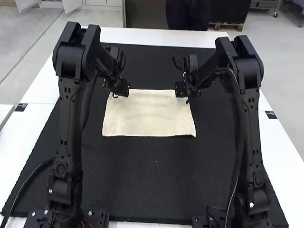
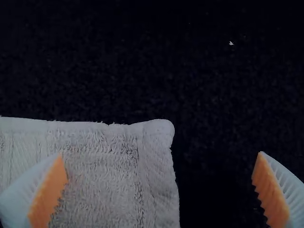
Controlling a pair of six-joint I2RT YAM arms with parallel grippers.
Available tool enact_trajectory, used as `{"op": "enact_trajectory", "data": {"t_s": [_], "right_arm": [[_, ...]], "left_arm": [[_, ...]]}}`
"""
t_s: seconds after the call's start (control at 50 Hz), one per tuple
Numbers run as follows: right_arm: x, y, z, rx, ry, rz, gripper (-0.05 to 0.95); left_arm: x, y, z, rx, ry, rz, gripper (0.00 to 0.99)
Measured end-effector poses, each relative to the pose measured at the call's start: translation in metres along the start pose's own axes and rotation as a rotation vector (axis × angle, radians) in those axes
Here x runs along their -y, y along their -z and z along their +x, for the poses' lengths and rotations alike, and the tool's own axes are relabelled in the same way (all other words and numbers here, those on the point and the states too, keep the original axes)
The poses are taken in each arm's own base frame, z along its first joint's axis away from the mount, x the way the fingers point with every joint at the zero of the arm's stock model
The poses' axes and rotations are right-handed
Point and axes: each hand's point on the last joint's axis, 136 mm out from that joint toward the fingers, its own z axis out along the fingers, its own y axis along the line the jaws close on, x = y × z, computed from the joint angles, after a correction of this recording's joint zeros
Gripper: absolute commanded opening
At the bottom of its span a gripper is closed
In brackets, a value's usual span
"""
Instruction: Fold the towel.
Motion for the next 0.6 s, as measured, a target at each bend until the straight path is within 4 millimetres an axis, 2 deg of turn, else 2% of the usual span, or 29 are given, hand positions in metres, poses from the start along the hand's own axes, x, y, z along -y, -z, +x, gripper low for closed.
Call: {"op": "enact_trajectory", "data": {"t_s": [0.6], "right_arm": [[-0.0015, -0.0031, -0.0036, -0.001, 0.002, -0.001, 0.89]], "left_arm": [[0.0023, 0.0005, -0.0003, 0.001, -0.004, 0.002, 0.956]]}}
